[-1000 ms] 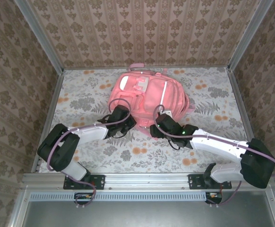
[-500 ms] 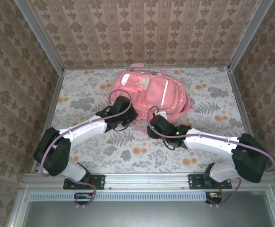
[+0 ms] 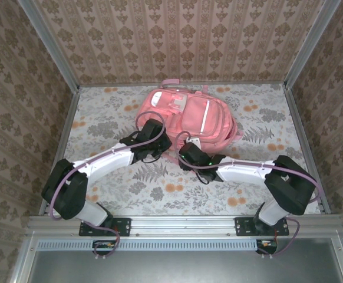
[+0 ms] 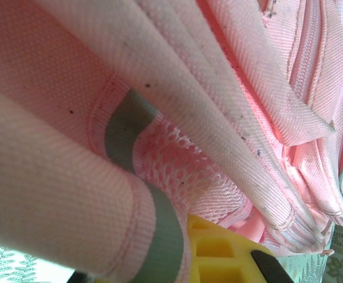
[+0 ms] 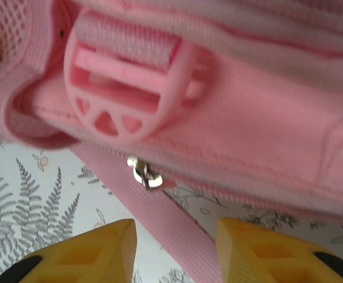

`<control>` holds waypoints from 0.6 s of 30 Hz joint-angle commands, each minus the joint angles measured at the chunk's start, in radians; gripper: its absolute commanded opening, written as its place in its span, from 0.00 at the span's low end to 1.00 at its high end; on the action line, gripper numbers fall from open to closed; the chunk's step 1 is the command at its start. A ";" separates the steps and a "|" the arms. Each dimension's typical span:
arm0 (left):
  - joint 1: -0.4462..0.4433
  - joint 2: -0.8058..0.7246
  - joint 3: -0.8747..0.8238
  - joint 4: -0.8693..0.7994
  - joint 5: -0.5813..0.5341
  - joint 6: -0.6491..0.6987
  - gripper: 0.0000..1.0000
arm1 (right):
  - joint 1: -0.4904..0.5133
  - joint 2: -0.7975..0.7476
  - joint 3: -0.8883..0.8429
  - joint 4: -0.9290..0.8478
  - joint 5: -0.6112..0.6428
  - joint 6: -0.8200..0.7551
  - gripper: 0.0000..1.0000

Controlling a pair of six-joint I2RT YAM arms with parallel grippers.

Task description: Pack the student bag

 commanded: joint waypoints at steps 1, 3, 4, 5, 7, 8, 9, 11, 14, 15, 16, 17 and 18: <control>-0.011 -0.037 0.041 0.019 -0.023 -0.018 0.00 | -0.005 0.038 0.049 0.058 0.016 -0.025 0.40; -0.010 -0.038 0.042 0.018 -0.024 -0.021 0.00 | -0.005 0.056 0.062 0.065 0.039 -0.026 0.38; -0.010 -0.038 0.043 0.015 -0.024 -0.022 0.00 | -0.005 0.064 0.065 0.071 0.050 -0.028 0.37; -0.011 -0.038 0.043 0.016 -0.024 -0.024 0.00 | -0.007 0.073 0.069 0.075 0.056 -0.032 0.36; -0.011 -0.039 0.044 0.015 -0.025 -0.025 0.00 | -0.010 0.089 0.081 0.077 0.067 -0.042 0.33; -0.012 -0.039 0.045 0.013 -0.025 -0.026 0.00 | -0.010 0.096 0.086 0.074 0.075 -0.048 0.32; -0.012 -0.040 0.044 0.011 -0.025 -0.028 0.00 | -0.010 0.101 0.089 0.073 0.083 -0.051 0.32; -0.013 -0.041 0.044 0.010 -0.027 -0.028 0.00 | -0.014 0.109 0.093 0.076 0.088 -0.057 0.30; -0.012 -0.041 0.045 0.009 -0.026 -0.032 0.00 | -0.015 0.112 0.094 0.075 0.104 -0.058 0.23; -0.012 -0.043 0.044 0.008 -0.028 -0.033 0.00 | -0.015 0.111 0.093 0.073 0.110 -0.058 0.18; -0.012 -0.041 0.043 0.007 -0.028 -0.034 0.00 | -0.016 0.108 0.092 0.072 0.116 -0.063 0.11; -0.012 -0.042 0.043 0.006 -0.029 -0.036 0.00 | -0.016 0.106 0.092 0.071 0.117 -0.068 0.04; -0.012 -0.041 0.043 0.004 -0.030 -0.037 0.00 | -0.015 0.105 0.091 0.067 0.118 -0.070 0.00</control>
